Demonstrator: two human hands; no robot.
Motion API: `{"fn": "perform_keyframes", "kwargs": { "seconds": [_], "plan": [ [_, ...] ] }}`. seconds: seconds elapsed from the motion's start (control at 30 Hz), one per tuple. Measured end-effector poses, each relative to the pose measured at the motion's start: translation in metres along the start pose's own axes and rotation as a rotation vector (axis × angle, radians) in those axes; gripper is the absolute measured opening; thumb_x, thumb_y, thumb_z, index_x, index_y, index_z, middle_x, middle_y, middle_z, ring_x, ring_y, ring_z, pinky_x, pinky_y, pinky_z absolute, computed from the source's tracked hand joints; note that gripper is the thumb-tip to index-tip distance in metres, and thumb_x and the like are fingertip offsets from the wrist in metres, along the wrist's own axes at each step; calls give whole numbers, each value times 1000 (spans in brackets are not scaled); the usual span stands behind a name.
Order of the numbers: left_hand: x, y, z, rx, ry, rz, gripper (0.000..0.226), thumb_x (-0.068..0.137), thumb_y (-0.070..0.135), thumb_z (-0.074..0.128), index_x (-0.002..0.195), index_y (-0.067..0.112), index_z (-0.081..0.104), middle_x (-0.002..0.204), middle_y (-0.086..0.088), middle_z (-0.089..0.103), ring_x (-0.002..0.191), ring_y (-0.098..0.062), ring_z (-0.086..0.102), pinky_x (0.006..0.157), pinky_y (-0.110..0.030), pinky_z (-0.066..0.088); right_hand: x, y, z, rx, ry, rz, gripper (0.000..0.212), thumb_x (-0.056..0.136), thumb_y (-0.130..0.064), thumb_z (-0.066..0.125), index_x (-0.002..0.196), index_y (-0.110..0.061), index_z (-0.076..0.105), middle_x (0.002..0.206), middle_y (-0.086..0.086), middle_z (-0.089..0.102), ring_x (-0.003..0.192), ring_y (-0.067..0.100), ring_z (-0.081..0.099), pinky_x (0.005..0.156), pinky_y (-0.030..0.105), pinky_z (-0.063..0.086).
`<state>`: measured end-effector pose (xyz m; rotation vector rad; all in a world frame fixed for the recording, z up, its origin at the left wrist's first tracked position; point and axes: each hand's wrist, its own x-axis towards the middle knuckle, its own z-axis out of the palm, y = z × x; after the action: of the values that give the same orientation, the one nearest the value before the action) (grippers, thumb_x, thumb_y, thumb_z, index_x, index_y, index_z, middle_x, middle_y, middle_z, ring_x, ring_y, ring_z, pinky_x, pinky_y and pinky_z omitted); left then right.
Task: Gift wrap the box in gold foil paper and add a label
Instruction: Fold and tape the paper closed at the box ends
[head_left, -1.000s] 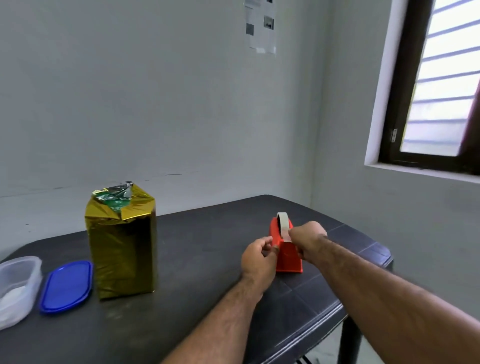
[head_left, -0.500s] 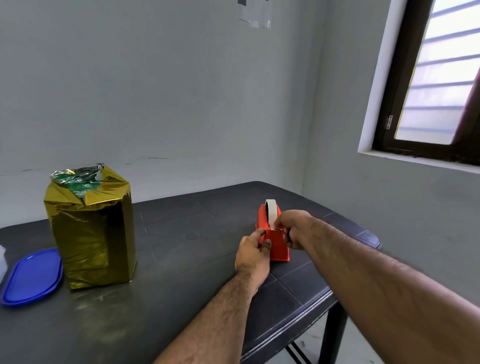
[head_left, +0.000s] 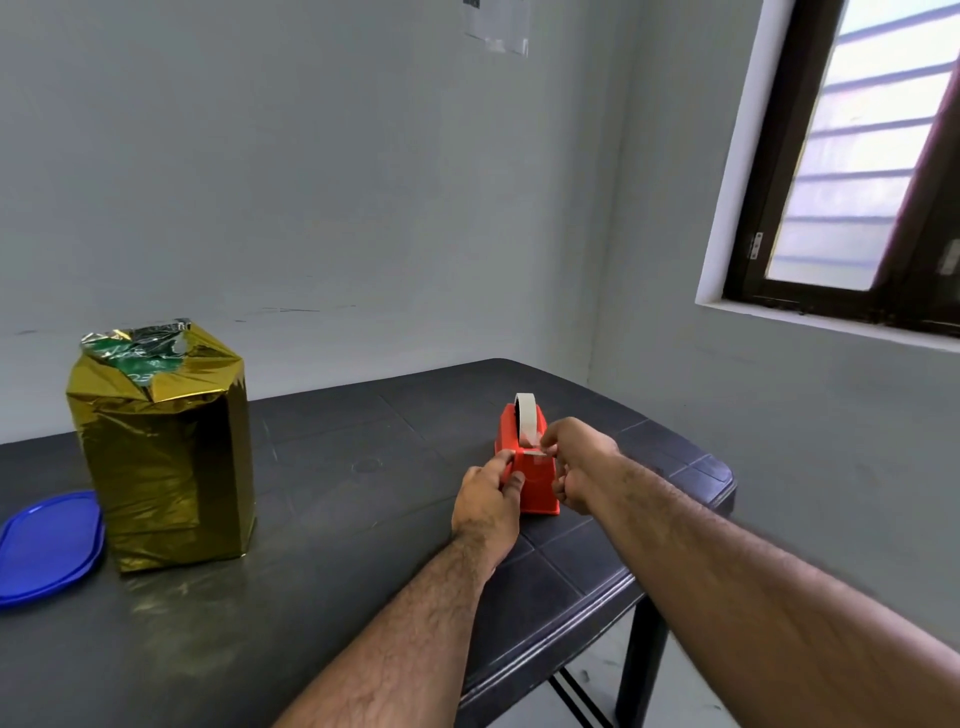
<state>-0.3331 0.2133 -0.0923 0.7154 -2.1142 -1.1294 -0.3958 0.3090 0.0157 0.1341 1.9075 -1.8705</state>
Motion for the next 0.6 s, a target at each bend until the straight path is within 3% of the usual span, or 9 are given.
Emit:
{"fn": "perform_keyframes", "kwargs": {
  "seconds": [0.07,0.17,0.3,0.4,0.5,0.6],
  "plan": [
    [0,0,0,19,-2,4,44,109,43,48,153,41,49,126,6,54,110,-11,59,91,-24,47,-1,6,0,21,4,-13,29,82,-1,67,110,-1,69,74,5,55,26,9,41,32,17,34],
    [-1,-1,1,36,3,16,45,109,44,48,153,39,49,126,3,55,112,-15,60,96,-28,51,-3,17,0,28,8,-21,34,79,0,67,113,-1,68,76,7,56,39,14,46,32,18,34],
    [-2,-2,2,29,4,14,45,109,40,49,154,39,48,129,3,55,115,-17,60,101,-32,52,-4,30,-2,-15,26,-49,23,81,-1,69,103,0,67,72,8,58,39,13,48,33,19,37],
    [0,0,2,36,9,22,44,109,39,49,154,39,48,128,2,54,109,-14,58,97,-26,49,0,23,0,-81,31,-56,14,82,-1,71,95,-2,65,79,9,67,53,17,60,45,26,48],
    [-1,1,1,44,3,22,45,110,42,47,154,40,48,129,2,54,110,-14,58,96,-26,47,4,13,2,-216,40,-49,31,76,-1,75,105,-2,65,89,11,71,69,21,69,57,33,58],
    [-2,0,1,49,4,8,45,110,44,46,154,41,47,130,3,53,115,-14,59,96,-27,48,9,2,0,-404,-8,-19,32,82,2,70,114,-1,65,77,6,59,57,16,54,36,22,44]
  ]
}}
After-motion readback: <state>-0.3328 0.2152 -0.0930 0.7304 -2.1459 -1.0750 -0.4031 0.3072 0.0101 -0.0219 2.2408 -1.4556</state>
